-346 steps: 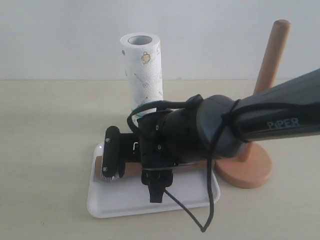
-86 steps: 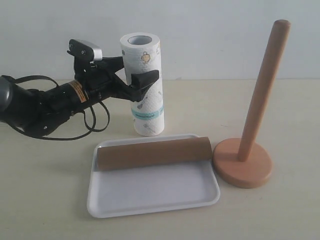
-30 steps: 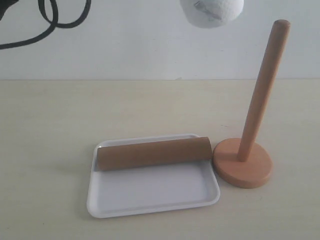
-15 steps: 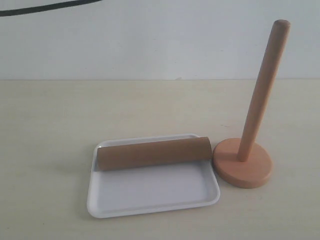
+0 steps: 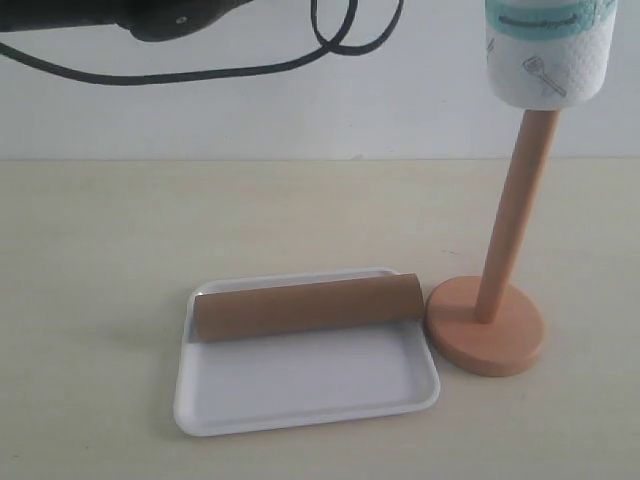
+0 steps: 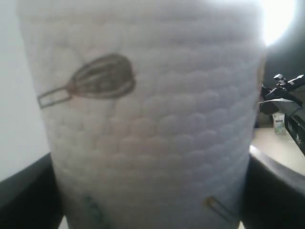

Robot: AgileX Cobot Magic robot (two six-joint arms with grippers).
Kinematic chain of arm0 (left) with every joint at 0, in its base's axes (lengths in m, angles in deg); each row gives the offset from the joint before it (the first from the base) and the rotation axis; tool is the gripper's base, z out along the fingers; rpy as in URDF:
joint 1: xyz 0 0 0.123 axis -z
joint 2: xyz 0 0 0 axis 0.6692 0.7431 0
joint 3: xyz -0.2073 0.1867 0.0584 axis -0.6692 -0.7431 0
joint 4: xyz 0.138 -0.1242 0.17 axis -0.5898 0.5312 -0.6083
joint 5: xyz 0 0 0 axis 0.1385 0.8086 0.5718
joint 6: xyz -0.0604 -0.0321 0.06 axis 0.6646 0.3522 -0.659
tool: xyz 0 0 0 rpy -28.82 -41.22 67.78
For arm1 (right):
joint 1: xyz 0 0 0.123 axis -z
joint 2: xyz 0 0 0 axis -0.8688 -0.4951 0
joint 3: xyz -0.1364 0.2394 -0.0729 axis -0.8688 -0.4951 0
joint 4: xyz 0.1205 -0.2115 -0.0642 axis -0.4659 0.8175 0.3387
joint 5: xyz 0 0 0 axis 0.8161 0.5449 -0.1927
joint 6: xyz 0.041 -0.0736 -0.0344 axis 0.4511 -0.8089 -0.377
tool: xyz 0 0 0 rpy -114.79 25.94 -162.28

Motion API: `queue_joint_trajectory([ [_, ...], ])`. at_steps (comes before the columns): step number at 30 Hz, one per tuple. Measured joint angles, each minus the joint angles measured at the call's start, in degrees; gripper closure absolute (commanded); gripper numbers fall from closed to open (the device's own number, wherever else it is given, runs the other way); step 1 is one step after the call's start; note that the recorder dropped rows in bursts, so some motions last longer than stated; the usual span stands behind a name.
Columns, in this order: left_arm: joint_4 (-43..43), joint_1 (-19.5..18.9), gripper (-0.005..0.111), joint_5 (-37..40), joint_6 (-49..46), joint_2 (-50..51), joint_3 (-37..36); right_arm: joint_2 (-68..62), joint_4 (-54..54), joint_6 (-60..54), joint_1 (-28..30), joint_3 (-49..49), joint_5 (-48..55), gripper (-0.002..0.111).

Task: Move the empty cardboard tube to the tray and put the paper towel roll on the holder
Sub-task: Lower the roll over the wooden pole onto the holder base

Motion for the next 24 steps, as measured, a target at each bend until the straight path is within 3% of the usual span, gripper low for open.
queue_joint_trajectory([
  [11, -6.70, 0.00, 0.103, 0.94, 3.04, 5.50, 0.12, 0.00, 0.00, 0.00, 0.00, 0.00, 0.00, 0.107],
  [24, -8.14, 0.00, 0.103, 0.70, 3.13, 13.77, 0.12, 0.00, 0.00, 0.00, 0.00, 0.00, 0.00, 0.107],
])
